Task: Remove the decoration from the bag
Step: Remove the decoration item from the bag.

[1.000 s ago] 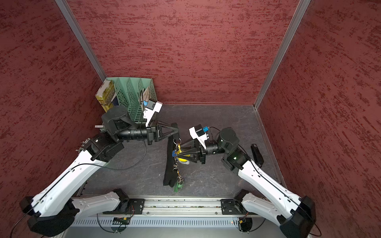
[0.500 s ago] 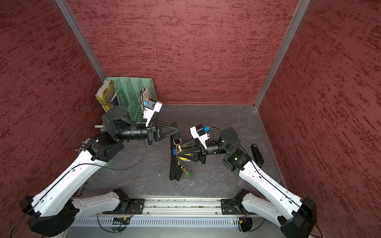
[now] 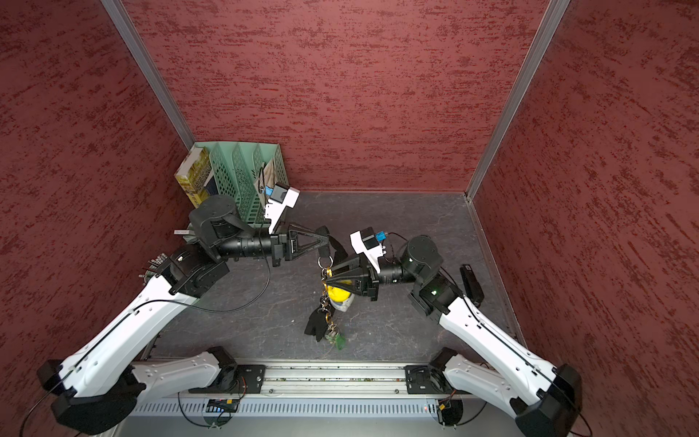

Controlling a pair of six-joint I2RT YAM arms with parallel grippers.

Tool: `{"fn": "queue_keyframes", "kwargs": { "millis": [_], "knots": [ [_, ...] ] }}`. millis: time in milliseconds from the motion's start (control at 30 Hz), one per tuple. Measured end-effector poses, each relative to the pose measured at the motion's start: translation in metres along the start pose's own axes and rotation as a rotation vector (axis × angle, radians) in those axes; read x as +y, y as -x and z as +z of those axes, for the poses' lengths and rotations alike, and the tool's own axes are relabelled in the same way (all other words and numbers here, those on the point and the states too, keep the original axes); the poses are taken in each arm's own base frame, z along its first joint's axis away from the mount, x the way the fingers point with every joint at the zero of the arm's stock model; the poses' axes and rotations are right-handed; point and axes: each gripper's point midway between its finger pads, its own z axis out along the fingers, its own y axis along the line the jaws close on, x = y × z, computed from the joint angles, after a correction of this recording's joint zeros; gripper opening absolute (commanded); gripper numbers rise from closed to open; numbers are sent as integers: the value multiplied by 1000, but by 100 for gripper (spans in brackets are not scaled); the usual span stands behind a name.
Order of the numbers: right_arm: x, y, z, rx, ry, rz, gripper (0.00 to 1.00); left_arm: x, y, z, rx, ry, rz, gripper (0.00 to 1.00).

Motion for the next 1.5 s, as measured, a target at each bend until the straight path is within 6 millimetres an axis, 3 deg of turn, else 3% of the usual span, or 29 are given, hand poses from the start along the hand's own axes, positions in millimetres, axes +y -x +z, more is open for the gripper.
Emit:
{"fn": "queue_keyframes", "kwargs": {
  "millis": [567, 1067, 1267, 1500],
  "knots": [
    [-1, 2, -2, -10, -27, -2, 0, -4, -1, -1, 8, -18, 6, 0],
    [-13, -2, -5, -17, -113, 20, 0, -20, -13, -10, 32, -83, 81, 0],
    [-12, -7, -4, 1, -98, 37, 23, -19, -17, -9, 39, -86, 82, 0],
    [-5, -10, -3, 17, -46, 40, 28, -18, -17, -9, 39, -84, 80, 0]
  ]
}}
